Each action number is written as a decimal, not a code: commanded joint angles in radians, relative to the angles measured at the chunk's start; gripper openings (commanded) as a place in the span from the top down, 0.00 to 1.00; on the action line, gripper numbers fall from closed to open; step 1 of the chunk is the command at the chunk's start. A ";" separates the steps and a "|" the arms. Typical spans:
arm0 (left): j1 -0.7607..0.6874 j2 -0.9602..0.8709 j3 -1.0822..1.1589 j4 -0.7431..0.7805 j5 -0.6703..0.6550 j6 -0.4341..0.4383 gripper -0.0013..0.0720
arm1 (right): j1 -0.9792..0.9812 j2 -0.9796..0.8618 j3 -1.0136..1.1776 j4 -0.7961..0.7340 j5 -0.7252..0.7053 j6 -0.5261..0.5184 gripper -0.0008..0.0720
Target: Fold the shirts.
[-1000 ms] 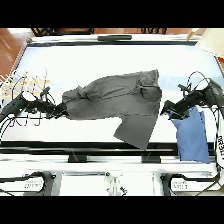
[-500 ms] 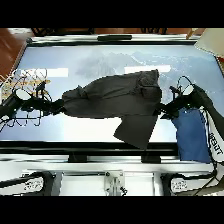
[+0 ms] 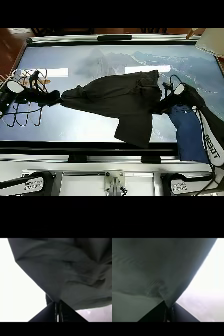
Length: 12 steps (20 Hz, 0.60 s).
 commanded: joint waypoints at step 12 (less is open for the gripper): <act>0.011 0.647 0.865 0.185 -0.016 -0.138 0.93 | 0.009 0.911 0.589 -0.154 -0.274 -0.149 0.90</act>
